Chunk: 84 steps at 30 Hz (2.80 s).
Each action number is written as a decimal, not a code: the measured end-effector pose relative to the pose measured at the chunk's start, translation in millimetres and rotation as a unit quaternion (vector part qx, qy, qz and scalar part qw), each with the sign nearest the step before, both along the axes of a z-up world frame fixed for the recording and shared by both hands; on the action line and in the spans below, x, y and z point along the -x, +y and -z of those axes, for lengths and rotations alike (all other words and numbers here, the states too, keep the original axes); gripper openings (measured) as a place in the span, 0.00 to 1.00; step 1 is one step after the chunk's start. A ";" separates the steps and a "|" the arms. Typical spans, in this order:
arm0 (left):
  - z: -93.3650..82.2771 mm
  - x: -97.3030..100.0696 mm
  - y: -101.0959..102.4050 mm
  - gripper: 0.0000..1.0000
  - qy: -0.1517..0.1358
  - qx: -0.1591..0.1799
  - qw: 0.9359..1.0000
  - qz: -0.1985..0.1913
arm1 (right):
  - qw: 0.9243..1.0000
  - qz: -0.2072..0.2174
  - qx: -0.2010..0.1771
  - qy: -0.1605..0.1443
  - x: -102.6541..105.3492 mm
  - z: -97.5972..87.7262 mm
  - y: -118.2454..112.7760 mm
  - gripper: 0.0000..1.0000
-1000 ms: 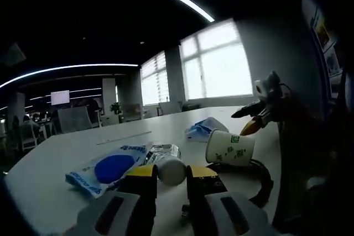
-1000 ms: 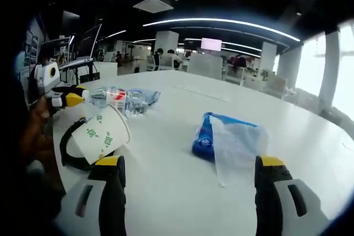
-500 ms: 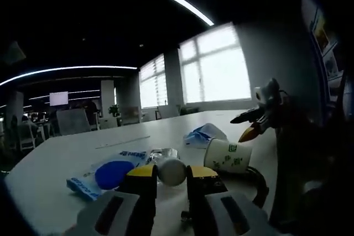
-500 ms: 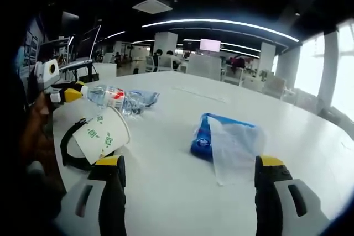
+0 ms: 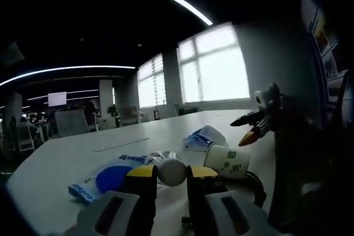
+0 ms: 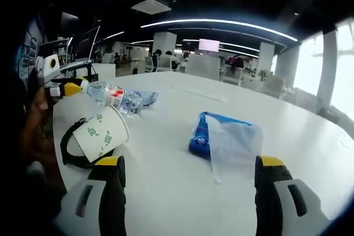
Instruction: Arrange the tabletop items into an orderly group along one side of the table until the central work area is clear of visible clutter.
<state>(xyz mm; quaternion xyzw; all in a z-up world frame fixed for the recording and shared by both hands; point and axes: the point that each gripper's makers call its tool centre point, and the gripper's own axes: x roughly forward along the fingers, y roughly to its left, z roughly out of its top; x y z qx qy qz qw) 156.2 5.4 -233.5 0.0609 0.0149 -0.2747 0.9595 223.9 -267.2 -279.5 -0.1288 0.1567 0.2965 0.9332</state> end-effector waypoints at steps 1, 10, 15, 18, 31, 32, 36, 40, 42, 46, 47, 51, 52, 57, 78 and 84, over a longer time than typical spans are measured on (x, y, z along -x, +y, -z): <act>-0.6 0.0 -0.2 0.18 0.001 -0.002 1.000 0.001 | 1.000 0.000 0.000 -0.001 0.0 -0.2 -0.3 0.94; -7.9 1.2 -0.8 0.18 0.001 -0.001 1.000 0.005 | 1.000 -0.001 -0.004 -0.001 1.6 0.5 0.3 0.94; -12.7 1.8 -1.4 0.18 -0.004 0.000 1.000 0.005 | 1.000 0.001 -0.008 -0.002 3.0 0.1 0.3 0.94; -15.0 3.1 -2.1 0.18 -0.008 -0.002 1.000 0.004 | 1.000 0.000 -0.007 0.000 4.1 1.8 0.6 0.94; -26.6 10.7 1.1 0.18 -0.018 -0.007 1.000 0.004 | 1.000 0.000 -0.011 -0.001 0.4 1.1 -0.4 0.94; -28.1 11.2 1.4 0.18 -0.019 -0.007 1.000 0.005 | 1.000 0.000 -0.011 -0.001 0.3 0.9 0.0 0.94; -35.6 11.4 1.8 0.18 -0.022 -0.007 1.000 0.007 | 1.000 -0.001 -0.011 -0.002 0.7 0.0 1.6 0.94; -38.8 10.4 1.6 0.18 -0.025 -0.009 1.000 0.006 | 1.000 -0.001 -0.013 -0.003 1.2 0.0 2.0 0.94; -39.1 9.6 2.5 0.18 -0.026 -0.007 1.000 0.005 | 1.000 0.000 -0.013 0.000 0.8 1.4 1.0 0.94; -38.4 10.1 2.8 0.18 -0.025 -0.009 1.000 0.004 | 1.000 0.002 -0.012 -0.001 0.9 0.7 -1.5 0.94; -38.4 10.1 2.7 0.18 -0.025 -0.010 1.000 0.004 | 1.000 0.003 -0.012 -0.002 0.7 0.2 -2.0 0.94; -39.6 10.7 1.3 0.18 -0.027 -0.013 1.000 0.002 | 1.000 0.002 -0.013 -0.002 1.3 0.3 -2.0 0.94; -40.1 11.4 0.8 0.18 -0.028 -0.014 1.000 0.003 | 1.000 0.002 -0.013 -0.002 1.4 0.6 -2.0 0.94; -43.4 14.2 1.3 0.18 -0.032 -0.015 0.999 0.001 | 1.000 0.003 -0.014 0.000 2.3 2.2 -2.5 0.94; -57.0 8.6 3.7 0.18 -0.047 -0.027 0.998 -0.005 | 1.000 0.005 -0.017 -0.005 2.6 -2.2 -5.7 0.94; -62.7 -0.2 1.2 0.18 -0.043 -0.036 0.998 0.003 | 1.000 0.008 -0.017 -0.008 2.7 -4.9 -10.1 0.94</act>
